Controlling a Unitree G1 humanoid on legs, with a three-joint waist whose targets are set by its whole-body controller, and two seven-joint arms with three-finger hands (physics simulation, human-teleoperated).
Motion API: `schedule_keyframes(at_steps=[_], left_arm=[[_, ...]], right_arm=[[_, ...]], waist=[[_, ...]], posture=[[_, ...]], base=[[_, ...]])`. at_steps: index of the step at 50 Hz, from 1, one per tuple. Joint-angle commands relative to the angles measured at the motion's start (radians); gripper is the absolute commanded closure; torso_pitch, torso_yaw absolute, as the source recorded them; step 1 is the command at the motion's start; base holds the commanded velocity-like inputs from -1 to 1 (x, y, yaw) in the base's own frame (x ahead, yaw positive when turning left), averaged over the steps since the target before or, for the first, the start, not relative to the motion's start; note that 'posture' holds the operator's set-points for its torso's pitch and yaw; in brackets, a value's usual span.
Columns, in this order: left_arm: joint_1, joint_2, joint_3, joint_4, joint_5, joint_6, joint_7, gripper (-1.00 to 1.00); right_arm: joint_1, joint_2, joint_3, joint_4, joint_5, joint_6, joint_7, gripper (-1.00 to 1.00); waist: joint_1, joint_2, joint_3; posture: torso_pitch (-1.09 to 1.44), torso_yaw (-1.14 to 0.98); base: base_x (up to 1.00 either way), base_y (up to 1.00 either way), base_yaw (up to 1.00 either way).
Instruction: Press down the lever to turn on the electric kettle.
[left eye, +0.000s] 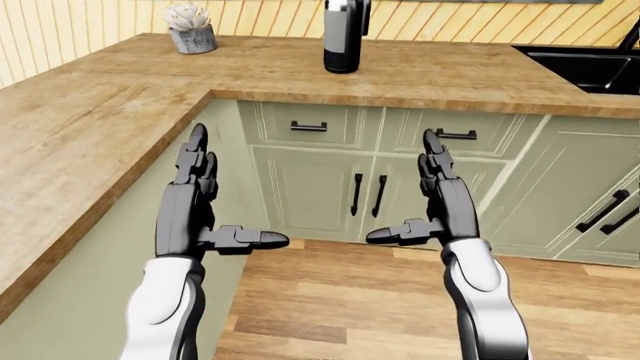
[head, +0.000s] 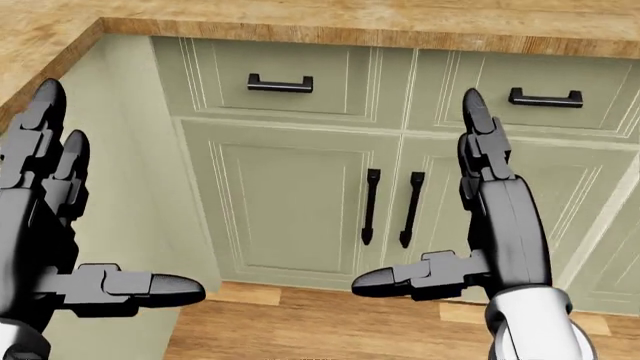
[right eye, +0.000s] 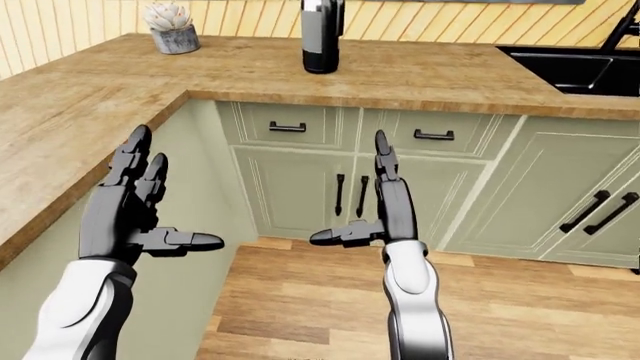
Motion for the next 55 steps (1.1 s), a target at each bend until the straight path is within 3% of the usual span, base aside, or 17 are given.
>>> schedule_keyframes(at_steps=[1, 7, 8, 14, 15, 16, 19, 23, 24, 34, 39, 40, 43, 49, 53, 54, 55], left_arm=[[-0.022, 0.0, -0.011, -0.04, -0.008, -0.039, -0.004, -1.0], [-0.012, -0.003, -0.019, -0.042, -0.005, -0.043, -0.006, -1.0], [-0.013, -0.003, -0.02, -0.041, -0.003, -0.043, -0.005, -1.0], [-0.037, -0.007, -0.043, -0.043, 0.006, -0.022, -0.005, -1.0], [-0.044, -0.008, -0.048, -0.045, 0.008, -0.015, -0.004, -1.0], [-0.049, -0.008, -0.05, -0.046, 0.009, -0.01, -0.004, -1.0], [-0.056, -0.009, -0.05, -0.046, 0.008, -0.005, -0.005, -1.0], [-0.056, -0.01, -0.053, -0.042, 0.009, -0.007, -0.005, -1.0], [-0.056, -0.01, -0.056, -0.041, 0.01, -0.008, -0.005, -1.0], [-0.099, -0.013, -0.071, -0.047, 0.016, 0.025, -0.002, -1.0], [-0.109, -0.013, -0.074, -0.052, 0.018, 0.037, 0.0, -1.0], [-0.108, -0.013, -0.075, -0.055, 0.018, 0.039, 0.0, -1.0], [-0.11, -0.013, -0.074, -0.06, 0.019, 0.043, 0.0, -1.0], [-0.102, -0.017, -0.08, -0.062, 0.02, 0.039, 0.004, -1.0], [-0.102, -0.013, -0.069, -0.067, 0.017, 0.043, 0.002, -1.0], [-0.1, -0.013, -0.069, -0.068, 0.017, 0.042, 0.003, -1.0], [-0.098, -0.014, -0.07, -0.068, 0.017, 0.041, 0.004, -1.0]], right_arm=[[-0.02, -0.005, -0.013, -0.049, -0.004, -0.04, -0.013, -1.0], [-0.01, -0.001, -0.017, -0.049, 0.004, -0.061, -0.029, -1.0], [-0.009, -0.004, -0.017, -0.041, 0.001, -0.079, -0.031, -1.0], [0.002, -0.007, -0.033, -0.039, 0.019, -0.104, -0.042, -1.0], [0.001, -0.008, -0.035, -0.04, 0.019, -0.104, -0.045, -1.0], [0.0, -0.009, -0.037, -0.039, 0.021, -0.107, -0.046, -1.0], [0.001, -0.012, -0.038, -0.032, 0.021, -0.114, -0.047, -1.0], [0.006, -0.015, -0.044, -0.048, 0.023, -0.108, -0.045, -1.0], [0.007, -0.015, -0.044, -0.049, 0.024, -0.109, -0.045, -1.0], [0.008, -0.016, -0.047, -0.068, 0.023, -0.101, -0.045, -1.0], [0.006, -0.018, -0.05, -0.068, 0.025, -0.102, -0.044, -1.0], [0.007, -0.018, -0.051, -0.07, 0.025, -0.101, -0.045, -1.0], [0.007, -0.018, -0.053, -0.078, 0.028, -0.096, -0.044, -1.0], [0.008, -0.024, -0.063, -0.112, 0.033, -0.068, -0.037, -1.0], [0.015, -0.023, -0.065, -0.115, 0.036, -0.074, -0.038, -1.0], [0.014, -0.023, -0.066, -0.114, 0.037, -0.075, -0.037, -1.0], [0.014, -0.024, -0.066, -0.115, 0.036, -0.074, -0.037, -1.0]], waist=[[-0.008, 0.001, -0.009], [-0.038, -0.103, -0.01], [-0.044, -0.062, 0.008], [-0.048, -0.021, -0.057], [-0.036, 0.004, 0.008], [-0.032, 0.001, 0.023], [-0.024, 0.007, 0.008], [-0.026, 0.118, -0.039], [-0.02, 0.065, -0.011], [-0.018, 0.005, -0.004], [-0.014, -0.098, -0.024], [-0.027, -0.049, -0.008], [-0.027, -0.06, -0.006], [-0.035, -0.004, 0.004], [-0.04, 0.098, -0.027], [-0.027, 0.046, -0.007], [-0.034, 0.068, -0.002]], posture=[[0.0, 0.0], [0.0, 0.0], [0.0, 0.0], [0.0, 0.0], [0.0, 0.0], [0.0, 0.0], [0.0, 0.0], [0.0, 0.0], [0.0, 0.0], [0.0, 0.0], [0.0, 0.0], [0.0, 0.0], [0.0, 0.0], [0.0, 0.0], [0.0, 0.0], [0.0, 0.0], [0.0, 0.0]], base=[[0.0, 0.0, 0.69], [0.0, 0.0, 0.34], [0.0, 0.0, 0.0], [0.01, 0.0, 0.0], [0.07, 0.0, 0.0], [0.09, 0.0, 0.0], [0.09, 0.0, 0.0], [0.1, 0.0, 0.0], [0.1, 0.0, 0.0], [0.15, 0.0, 0.0], [0.24, 0.0, 0.0], [0.27, 0.0, 0.0], [0.28, 0.0, 0.0], [0.29, 0.0, 0.0], [0.3, 0.0, 0.0], [0.31, 0.0, 0.0], [0.32, 0.0, 0.0]])
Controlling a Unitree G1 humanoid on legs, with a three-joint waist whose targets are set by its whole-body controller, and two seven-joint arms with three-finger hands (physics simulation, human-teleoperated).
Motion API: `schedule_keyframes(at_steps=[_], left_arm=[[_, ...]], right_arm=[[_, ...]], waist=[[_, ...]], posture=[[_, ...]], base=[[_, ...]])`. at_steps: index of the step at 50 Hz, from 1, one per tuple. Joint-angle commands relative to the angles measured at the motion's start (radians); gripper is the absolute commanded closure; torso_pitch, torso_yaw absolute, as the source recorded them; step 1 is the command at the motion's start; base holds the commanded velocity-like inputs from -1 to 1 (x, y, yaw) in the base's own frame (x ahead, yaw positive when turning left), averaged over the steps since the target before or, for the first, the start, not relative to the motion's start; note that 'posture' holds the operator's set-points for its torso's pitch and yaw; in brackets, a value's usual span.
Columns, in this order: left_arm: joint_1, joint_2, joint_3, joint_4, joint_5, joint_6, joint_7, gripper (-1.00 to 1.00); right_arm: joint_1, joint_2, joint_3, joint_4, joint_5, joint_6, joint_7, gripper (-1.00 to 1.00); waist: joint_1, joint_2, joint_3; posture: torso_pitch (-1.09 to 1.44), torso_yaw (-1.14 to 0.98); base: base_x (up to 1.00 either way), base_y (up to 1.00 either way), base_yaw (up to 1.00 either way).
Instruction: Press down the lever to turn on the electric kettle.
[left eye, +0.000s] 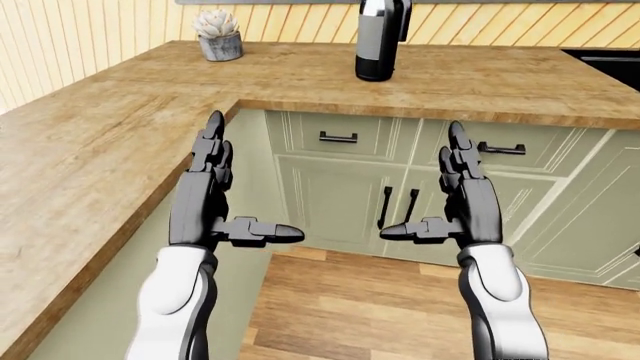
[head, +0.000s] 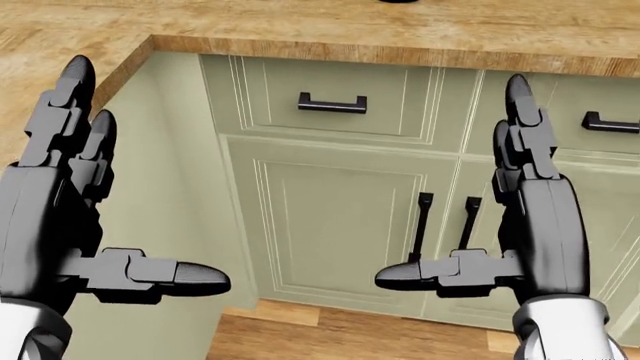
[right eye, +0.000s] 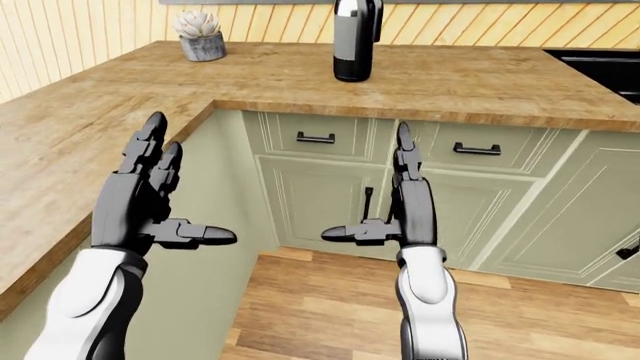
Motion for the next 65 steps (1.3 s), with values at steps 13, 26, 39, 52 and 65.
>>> schedule_keyframes(at_steps=[13, 26, 39, 52, 65], left_arm=[[-0.026, 0.0, -0.009, -0.041, -0.001, -0.029, 0.003, -1.0], [-0.025, 0.0, -0.008, -0.06, -0.005, -0.014, 0.004, -1.0], [-0.034, 0.001, -0.012, -0.065, -0.006, -0.003, 0.008, -1.0], [-0.057, 0.006, -0.006, -0.057, -0.008, 0.008, 0.005, -1.0], [-0.058, 0.006, -0.012, -0.061, -0.007, 0.012, 0.007, -1.0]], right_arm=[[-0.016, -0.011, -0.023, -0.077, 0.002, -0.011, -0.004, -1.0], [-0.012, -0.014, -0.027, -0.11, -0.004, 0.014, 0.0, -1.0], [-0.013, -0.021, -0.045, -0.121, 0.003, 0.024, 0.007, -1.0], [-0.023, -0.03, -0.056, -0.136, 0.006, 0.044, 0.012, -1.0], [-0.024, -0.042, -0.082, -0.16, 0.019, 0.064, 0.019, -1.0]], waist=[[0.002, -0.116, -0.023], [-0.008, -0.01, -0.025], [0.017, -0.129, -0.048], [-0.025, 0.008, -0.035], [0.02, -0.093, -0.026]], posture=[[0.0, 0.0], [0.0, 0.0], [0.0, 0.0], [0.0, 0.0], [0.0, 0.0]], base=[[0.33, 0.0, 0.0], [0.33, 0.0, 0.0], [0.33, 0.0, 0.0], [0.33, 0.0, 0.0], [0.34, 0.0, 0.0]])
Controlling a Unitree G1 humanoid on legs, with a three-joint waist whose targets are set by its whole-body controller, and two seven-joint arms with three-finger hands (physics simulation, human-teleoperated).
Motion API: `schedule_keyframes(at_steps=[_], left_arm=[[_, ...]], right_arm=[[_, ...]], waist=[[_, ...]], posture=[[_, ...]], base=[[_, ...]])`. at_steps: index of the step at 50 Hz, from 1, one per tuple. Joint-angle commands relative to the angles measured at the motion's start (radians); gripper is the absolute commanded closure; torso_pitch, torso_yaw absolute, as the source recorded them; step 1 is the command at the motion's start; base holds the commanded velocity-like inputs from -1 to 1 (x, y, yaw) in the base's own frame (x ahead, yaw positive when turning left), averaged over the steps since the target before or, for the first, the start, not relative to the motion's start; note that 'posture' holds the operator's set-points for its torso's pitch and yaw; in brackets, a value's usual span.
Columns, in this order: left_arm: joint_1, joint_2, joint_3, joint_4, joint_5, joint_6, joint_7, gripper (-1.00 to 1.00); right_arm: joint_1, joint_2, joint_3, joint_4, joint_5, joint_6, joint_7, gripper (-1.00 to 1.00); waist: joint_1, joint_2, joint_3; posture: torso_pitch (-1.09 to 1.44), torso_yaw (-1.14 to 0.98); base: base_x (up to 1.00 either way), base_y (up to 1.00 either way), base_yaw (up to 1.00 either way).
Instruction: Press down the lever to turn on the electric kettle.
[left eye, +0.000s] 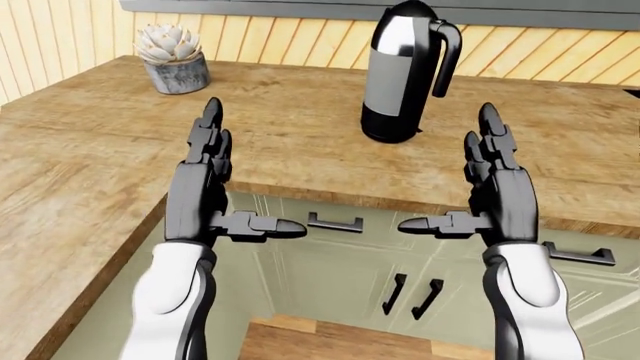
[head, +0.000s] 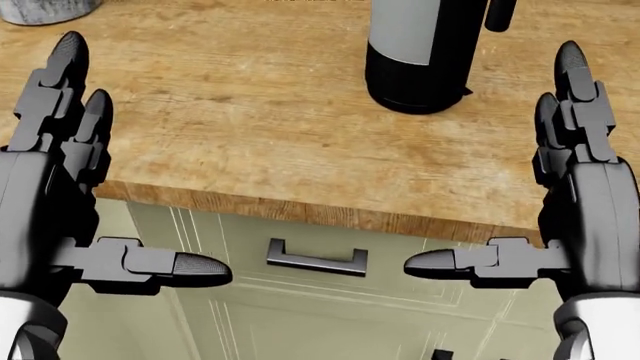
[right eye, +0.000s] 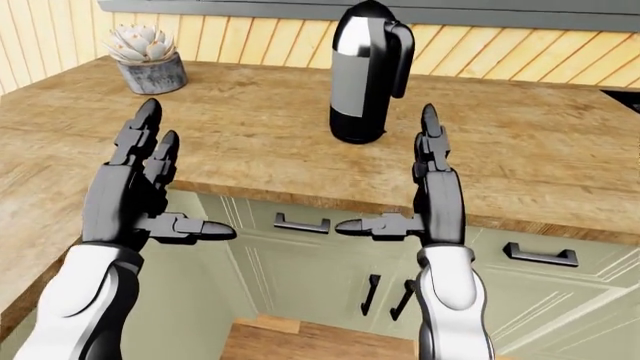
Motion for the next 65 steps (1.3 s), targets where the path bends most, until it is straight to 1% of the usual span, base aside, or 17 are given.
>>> schedule_keyframes(at_steps=[1, 8, 12, 15, 17, 23, 27, 33, 35, 36, 38, 43, 49, 52, 53, 58, 65], left_arm=[[-0.017, -0.001, -0.007, -0.021, -0.001, -0.019, -0.002, -1.0], [-0.014, -0.004, -0.009, -0.023, 0.001, -0.021, -0.003, -1.0], [-0.013, -0.005, -0.013, -0.026, 0.003, -0.018, -0.002, -1.0], [-0.012, -0.005, -0.012, -0.024, 0.004, -0.021, -0.003, -1.0], [-0.009, -0.006, -0.014, -0.024, 0.006, -0.023, -0.003, -1.0], [-0.012, -0.007, -0.014, -0.029, 0.006, -0.017, -0.003, -1.0], [-0.012, -0.008, -0.019, -0.035, 0.009, -0.011, -0.002, -1.0], [-0.009, -0.009, -0.018, -0.037, 0.009, -0.012, -0.003, -1.0], [-0.009, -0.01, -0.018, -0.039, 0.009, -0.01, -0.003, -1.0], [-0.007, -0.01, -0.019, -0.041, 0.009, -0.01, -0.003, -1.0], [-0.009, -0.01, -0.02, -0.044, 0.009, -0.007, -0.003, -1.0], [-0.005, -0.01, -0.018, -0.045, 0.008, -0.009, -0.003, -1.0], [-0.004, -0.01, -0.017, -0.047, 0.009, -0.008, -0.003, -1.0], [0.001, -0.009, -0.015, -0.059, 0.008, -0.001, -0.004, -1.0], [0.0, -0.009, -0.015, -0.055, 0.008, -0.003, -0.004, -1.0], [-0.004, -0.01, -0.019, -0.051, 0.009, -0.004, -0.001, -1.0], [-0.006, -0.01, -0.022, -0.055, 0.012, 0.001, -0.002, -1.0]], right_arm=[[-0.003, -0.006, -0.016, -0.021, 0.001, -0.024, -0.004, -1.0], [0.014, -0.008, -0.033, -0.031, 0.008, -0.025, -0.003, -1.0], [0.028, -0.02, -0.072, -0.059, 0.022, -0.009, 0.007, -1.0], [0.039, -0.028, -0.105, -0.083, 0.027, 0.007, 0.009, -1.0], [0.045, -0.027, -0.108, -0.074, 0.018, 0.003, -0.001, -1.0], [0.091, -0.017, -0.188, -0.107, 0.041, -0.011, -0.054, -1.0], [0.096, -0.015, -0.184, -0.098, 0.041, -0.027, -0.059, -1.0], [0.098, -0.017, -0.191, -0.098, 0.051, -0.034, -0.061, -1.0], [0.099, -0.017, -0.192, -0.099, 0.053, -0.033, -0.061, -1.0], [0.098, -0.018, -0.19, -0.1, 0.052, -0.032, -0.06, -1.0], [0.096, -0.02, -0.19, -0.098, 0.053, -0.031, -0.06, -1.0], [0.094, -0.018, -0.188, -0.094, 0.057, -0.036, -0.061, -1.0], [0.066, -0.031, -0.174, -0.098, 0.059, -0.006, -0.058, -1.0], [0.039, -0.037, -0.16, -0.079, 0.059, 0.004, -0.06, -1.0], [0.027, -0.042, -0.161, -0.072, 0.061, 0.011, -0.062, -1.0], [0.002, -0.066, -0.171, -0.067, 0.07, 0.037, -0.062, -1.0], [-0.005, -0.073, -0.183, -0.075, 0.082, 0.046, -0.062, -1.0]], waist=[[-0.005, -0.02, -0.02], [-0.034, -0.001, -0.001], [-0.045, 0.043, 0.006], [-0.048, 0.114, -0.019], [-0.037, 0.1, 0.014], [-0.035, 0.059, -0.003], [-0.041, 0.091, -0.012], [-0.038, 0.032, -0.022], [-0.04, -0.011, -0.032], [-0.032, 0.0, -0.073], [-0.053, -0.036, -0.014], [-0.051, 0.019, 0.006], [-0.053, 0.028, 0.0], [-0.06, 0.08, -0.02], [-0.06, 0.047, -0.009], [-0.039, 0.02, -0.019], [-0.027, 0.015, -0.023]], posture=[[0.0, 0.0], [0.0, 0.0], [0.0, 0.0], [0.0, 0.0], [0.0, 0.0], [0.0, 0.0], [0.0, 0.0], [0.0, 0.0], [0.0, 0.0], [0.0, 0.0], [0.0, 0.0], [0.0, 0.0], [0.0, 0.0], [0.0, 0.0], [0.0, 0.0], [0.0, 0.0], [0.0, 0.0]], base=[[0.33, 0.0, 0.0], [0.33, 0.0, 0.0], [0.33, -0.03, 0.0], [0.33, -0.03, 0.0], [0.12, -0.01, 0.0], [0.0, -0.04, 0.0], [0.0, -0.57, 0.0], [0.0, -0.58, 0.0], [0.0, -0.59, 0.0], [0.0, -0.58, 0.0], [0.0, -0.57, 0.0], [0.0, -0.38, 0.0], [0.0, 0.0, 0.0], [0.0, 0.0, 0.0], [0.0, 0.0, 0.0], [0.0, 0.0, 0.0], [0.0, 0.0, 0.0]])
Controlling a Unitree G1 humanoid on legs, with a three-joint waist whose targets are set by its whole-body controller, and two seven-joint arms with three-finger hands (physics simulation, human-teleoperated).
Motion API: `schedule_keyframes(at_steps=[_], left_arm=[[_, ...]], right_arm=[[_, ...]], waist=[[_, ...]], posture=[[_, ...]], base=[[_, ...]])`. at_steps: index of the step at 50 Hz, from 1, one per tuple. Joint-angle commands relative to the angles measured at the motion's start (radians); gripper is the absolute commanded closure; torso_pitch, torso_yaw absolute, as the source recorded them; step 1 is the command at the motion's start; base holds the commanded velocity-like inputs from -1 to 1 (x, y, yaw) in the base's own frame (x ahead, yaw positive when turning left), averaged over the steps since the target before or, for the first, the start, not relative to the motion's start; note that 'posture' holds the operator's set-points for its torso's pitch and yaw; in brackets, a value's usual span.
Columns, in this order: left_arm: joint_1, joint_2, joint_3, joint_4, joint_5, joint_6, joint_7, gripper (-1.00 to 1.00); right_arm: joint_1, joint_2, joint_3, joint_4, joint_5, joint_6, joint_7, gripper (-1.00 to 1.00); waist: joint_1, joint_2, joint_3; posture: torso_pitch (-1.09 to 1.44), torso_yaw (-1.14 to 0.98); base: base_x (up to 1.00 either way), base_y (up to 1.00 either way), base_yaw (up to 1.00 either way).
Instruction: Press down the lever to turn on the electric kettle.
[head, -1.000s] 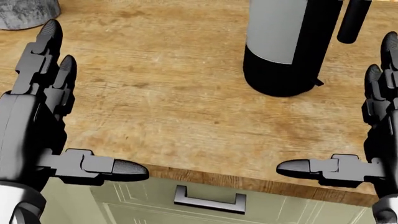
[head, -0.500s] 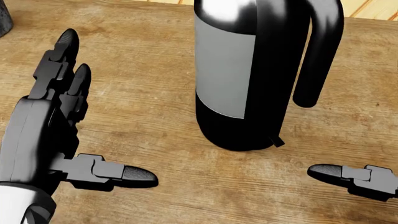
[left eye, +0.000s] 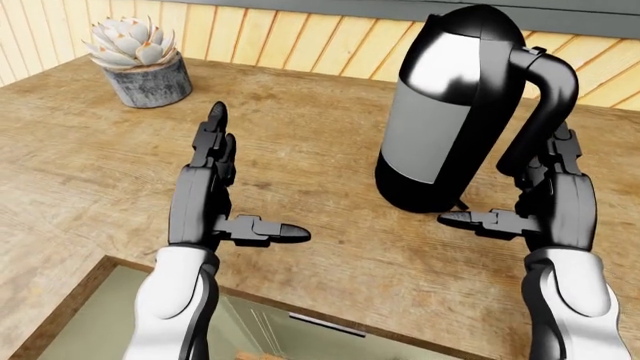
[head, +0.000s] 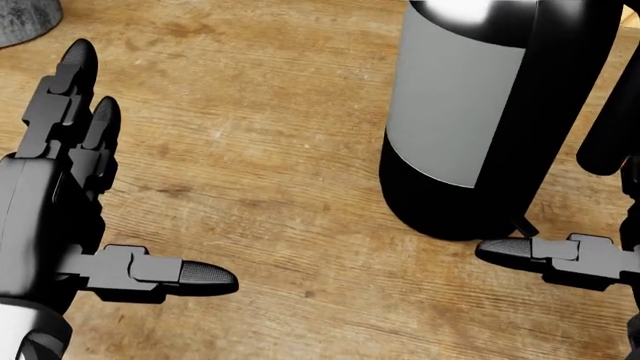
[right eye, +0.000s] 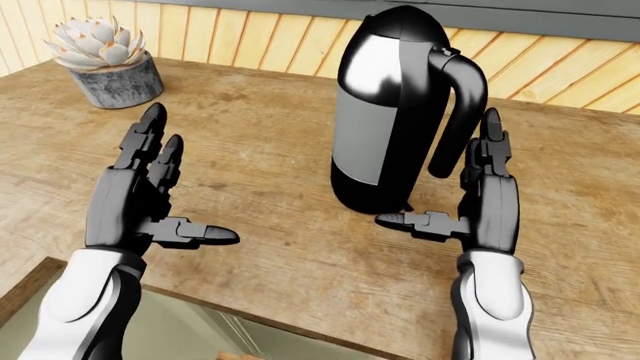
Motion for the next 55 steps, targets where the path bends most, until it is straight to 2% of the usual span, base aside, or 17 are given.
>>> schedule_keyframes(at_steps=[1, 8, 13, 23, 30, 41, 55], left_arm=[[-0.02, 0.001, -0.001, -0.028, 0.0, -0.027, 0.0, -1.0], [-0.023, 0.001, -0.002, -0.029, 0.002, -0.023, 0.0, -1.0], [-0.021, 0.0, -0.002, -0.024, 0.003, -0.029, -0.001, -1.0], [-0.016, -0.002, -0.002, -0.015, 0.005, -0.043, 0.0, -1.0], [-0.017, -0.003, -0.005, -0.013, 0.007, -0.043, 0.001, -1.0], [-0.023, -0.007, -0.016, -0.008, 0.012, -0.043, 0.004, -1.0], [-0.03, -0.006, -0.01, -0.004, 0.006, -0.04, 0.004, -1.0]], right_arm=[[-0.029, -0.019, -0.019, -0.038, 0.006, -0.013, -0.004, -1.0], [-0.041, -0.05, -0.068, -0.044, 0.031, 0.01, -0.001, -1.0], [-0.088, -0.093, -0.09, -0.029, 0.044, 0.047, -0.001, -1.0], [-0.167, -0.149, -0.079, 0.081, 0.042, 0.04, -0.003, -1.0], [-0.208, -0.165, -0.052, 0.152, 0.038, 0.018, -0.011, -1.0], [-0.274, -0.204, -0.042, 0.303, 0.036, -0.032, -0.003, -1.0], [-0.371, -0.24, -0.006, 0.413, 0.019, -0.03, 0.003, -1.0]], waist=[[0.0, 0.001, -0.015], [0.002, 0.003, -0.016], [0.002, 0.003, -0.014], [-0.004, 0.001, -0.008], [-0.001, 0.0, -0.007], [-0.004, 0.0, -0.003], [-0.004, -0.003, 0.001]], posture=[[0.0, 0.0], [0.0, 0.0], [0.0, 0.0], [0.0, 0.0], [0.0, 0.0], [0.0, 0.0], [0.0, 0.0]], base=[[0.0, 0.0, 0.0], [0.0, 0.0, 0.0], [0.0, 0.0, 0.0], [0.0, 0.0, 0.0], [0.0, 0.0, 0.0], [0.0, 0.0, 0.0], [0.0, 0.0, 0.0]])
